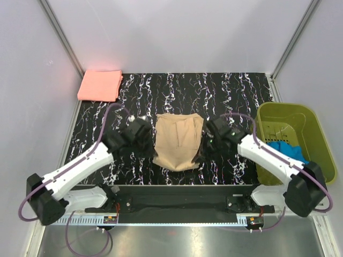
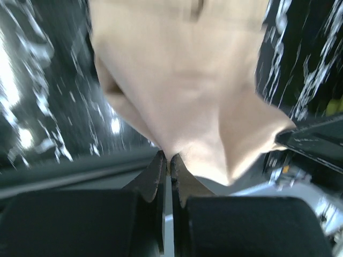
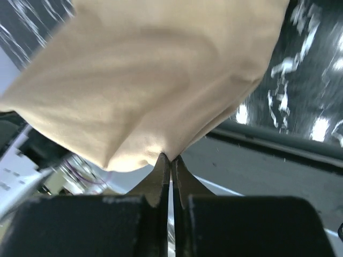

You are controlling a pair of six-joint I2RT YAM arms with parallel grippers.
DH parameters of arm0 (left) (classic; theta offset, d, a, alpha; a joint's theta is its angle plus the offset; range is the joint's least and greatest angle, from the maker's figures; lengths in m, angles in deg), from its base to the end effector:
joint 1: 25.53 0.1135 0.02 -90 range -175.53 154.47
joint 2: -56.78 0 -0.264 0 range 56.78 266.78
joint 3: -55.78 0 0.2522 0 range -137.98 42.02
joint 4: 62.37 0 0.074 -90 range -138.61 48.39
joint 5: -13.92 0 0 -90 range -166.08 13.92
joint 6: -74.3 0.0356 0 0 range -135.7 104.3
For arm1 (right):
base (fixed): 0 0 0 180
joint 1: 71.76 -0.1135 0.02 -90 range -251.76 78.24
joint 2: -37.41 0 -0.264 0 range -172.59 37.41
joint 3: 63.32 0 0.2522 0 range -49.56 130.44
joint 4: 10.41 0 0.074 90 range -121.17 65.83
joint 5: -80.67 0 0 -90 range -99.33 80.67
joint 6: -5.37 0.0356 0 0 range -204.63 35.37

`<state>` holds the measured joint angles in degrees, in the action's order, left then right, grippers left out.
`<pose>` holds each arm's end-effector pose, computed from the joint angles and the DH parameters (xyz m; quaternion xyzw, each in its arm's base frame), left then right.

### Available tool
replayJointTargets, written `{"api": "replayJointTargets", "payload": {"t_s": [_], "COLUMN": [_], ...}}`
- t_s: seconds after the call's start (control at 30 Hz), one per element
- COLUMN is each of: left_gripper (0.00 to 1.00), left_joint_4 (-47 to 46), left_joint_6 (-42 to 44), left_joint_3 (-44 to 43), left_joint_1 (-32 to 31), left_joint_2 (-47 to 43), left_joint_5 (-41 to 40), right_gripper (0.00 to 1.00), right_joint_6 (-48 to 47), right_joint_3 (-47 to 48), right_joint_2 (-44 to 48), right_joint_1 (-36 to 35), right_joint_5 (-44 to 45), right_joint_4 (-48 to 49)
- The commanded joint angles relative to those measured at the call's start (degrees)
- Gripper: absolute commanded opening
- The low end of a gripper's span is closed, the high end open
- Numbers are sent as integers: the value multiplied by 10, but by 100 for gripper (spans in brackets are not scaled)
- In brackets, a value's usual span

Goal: Fold and stack the t-shirts
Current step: Fold the tshirt

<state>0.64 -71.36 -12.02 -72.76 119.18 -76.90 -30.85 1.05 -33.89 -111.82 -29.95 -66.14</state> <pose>0.1413 -0.1520 0.2786 -0.0726 0.9575 -0.2138 0.1792 0.1718 0.1608 0.2378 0.0722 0.9542 0.2886 0.0318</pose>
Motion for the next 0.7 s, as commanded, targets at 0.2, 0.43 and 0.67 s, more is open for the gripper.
{"api": "replayJointTargets", "payload": {"t_s": [0.2, 0.43, 0.67], "left_gripper": [0, 0, 0], "left_joint_4": [8, -20, -36], "left_joint_6": [173, 202, 220], "left_joint_3": [-172, -263, -333], "left_joint_1": [141, 221, 245], "left_joint_2": [150, 222, 326], "left_joint_5": [55, 94, 148], "right_gripper": [0, 0, 0], "right_joint_6": [-125, -166, -188], "right_joint_3": [194, 277, 338], "right_joint_2": [-114, -196, -273], "right_joint_1": [123, 171, 216], "right_joint_5": [-22, -50, -71], "right_joint_4": [-57, -65, -79]}}
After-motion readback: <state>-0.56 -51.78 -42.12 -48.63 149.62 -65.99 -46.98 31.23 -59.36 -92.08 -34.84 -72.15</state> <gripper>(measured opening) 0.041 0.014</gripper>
